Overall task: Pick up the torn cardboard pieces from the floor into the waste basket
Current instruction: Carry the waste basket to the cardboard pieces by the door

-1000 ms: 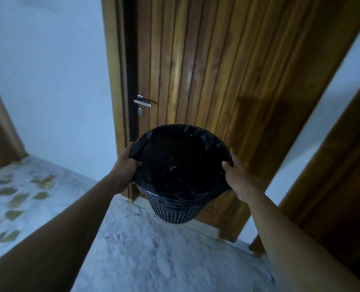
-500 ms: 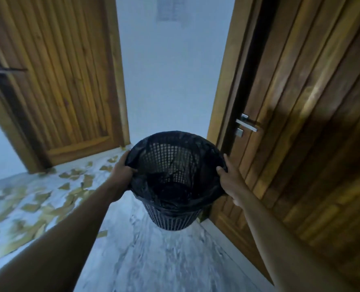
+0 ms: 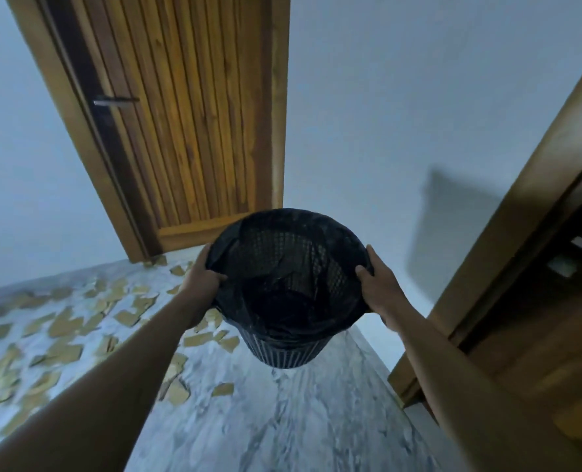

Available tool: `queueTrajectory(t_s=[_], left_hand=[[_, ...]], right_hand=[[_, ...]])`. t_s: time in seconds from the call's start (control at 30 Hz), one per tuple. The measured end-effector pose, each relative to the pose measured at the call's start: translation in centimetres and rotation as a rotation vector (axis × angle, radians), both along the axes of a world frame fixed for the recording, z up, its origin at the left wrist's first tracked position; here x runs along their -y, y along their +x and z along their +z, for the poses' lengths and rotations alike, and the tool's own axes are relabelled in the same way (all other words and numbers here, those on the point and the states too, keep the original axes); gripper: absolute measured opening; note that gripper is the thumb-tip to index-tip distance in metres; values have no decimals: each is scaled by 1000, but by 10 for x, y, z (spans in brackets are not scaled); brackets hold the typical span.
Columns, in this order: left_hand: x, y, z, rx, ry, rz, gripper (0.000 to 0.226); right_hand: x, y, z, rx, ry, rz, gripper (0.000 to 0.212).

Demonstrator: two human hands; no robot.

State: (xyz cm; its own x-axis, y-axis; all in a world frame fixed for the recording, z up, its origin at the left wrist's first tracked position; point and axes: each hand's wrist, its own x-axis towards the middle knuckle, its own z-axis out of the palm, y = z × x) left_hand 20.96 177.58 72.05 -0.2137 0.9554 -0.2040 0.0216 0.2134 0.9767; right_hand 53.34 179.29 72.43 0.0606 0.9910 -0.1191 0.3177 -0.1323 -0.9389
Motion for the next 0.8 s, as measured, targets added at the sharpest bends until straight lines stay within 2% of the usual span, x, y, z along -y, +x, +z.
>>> queueTrajectory(t_s=[0.13,0.47,0.6,0.8], left_hand=[[-91,-18,-31,-15,24,-54,81],[-293,-1,-174,-71,-119,-228,96],[-347,14,-266,-67,-161,-266,92],[-419,37,-447,-102,-192,-289,88]], right_hand=[[-75,-24,-45,1,-16,-58,62],[-215,-7,-195,59,-64,-244,63],[-257,4,-278,47,-101,-305,60],[-310,15,-448,52,-97,-400,59]])
